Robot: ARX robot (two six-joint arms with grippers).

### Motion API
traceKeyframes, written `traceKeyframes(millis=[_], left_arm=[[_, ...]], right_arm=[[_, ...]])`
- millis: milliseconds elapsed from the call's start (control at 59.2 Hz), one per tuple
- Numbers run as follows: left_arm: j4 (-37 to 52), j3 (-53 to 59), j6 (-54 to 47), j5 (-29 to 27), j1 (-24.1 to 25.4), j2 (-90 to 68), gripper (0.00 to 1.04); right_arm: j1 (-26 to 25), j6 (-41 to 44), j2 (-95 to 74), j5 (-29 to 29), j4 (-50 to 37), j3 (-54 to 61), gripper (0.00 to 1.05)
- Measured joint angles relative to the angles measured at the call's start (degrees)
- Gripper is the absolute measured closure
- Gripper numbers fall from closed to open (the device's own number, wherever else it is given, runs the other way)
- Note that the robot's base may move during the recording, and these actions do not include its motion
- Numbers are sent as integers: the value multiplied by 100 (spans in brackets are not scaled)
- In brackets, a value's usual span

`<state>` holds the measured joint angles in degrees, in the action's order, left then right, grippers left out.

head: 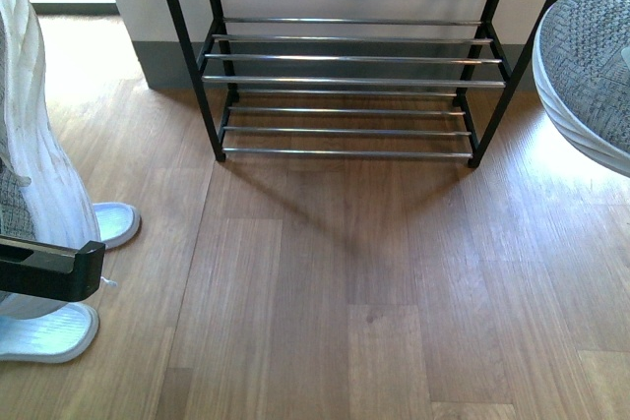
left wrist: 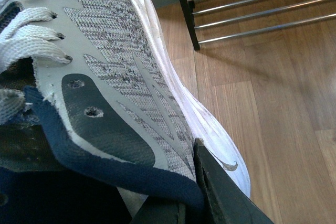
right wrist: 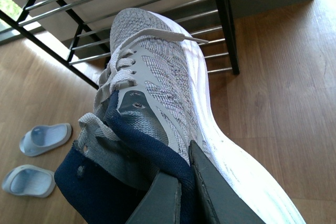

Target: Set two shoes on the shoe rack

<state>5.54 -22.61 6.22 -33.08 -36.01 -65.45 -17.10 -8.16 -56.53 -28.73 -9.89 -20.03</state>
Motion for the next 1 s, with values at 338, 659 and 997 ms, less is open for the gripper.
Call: traceKeyframes(millis=[338,659,997], left_arm=[[0,2,0,-35,9,-2,103],[0,2,-39,0,-2,-2,103],[-4,22,-42,0,-2,-4,103]], right_arm=[[11,-2,-4,-39,0,-2,103],[9,-2,-9,-22,0,-2,103],[7,-2,-9,35,0,9,103]])
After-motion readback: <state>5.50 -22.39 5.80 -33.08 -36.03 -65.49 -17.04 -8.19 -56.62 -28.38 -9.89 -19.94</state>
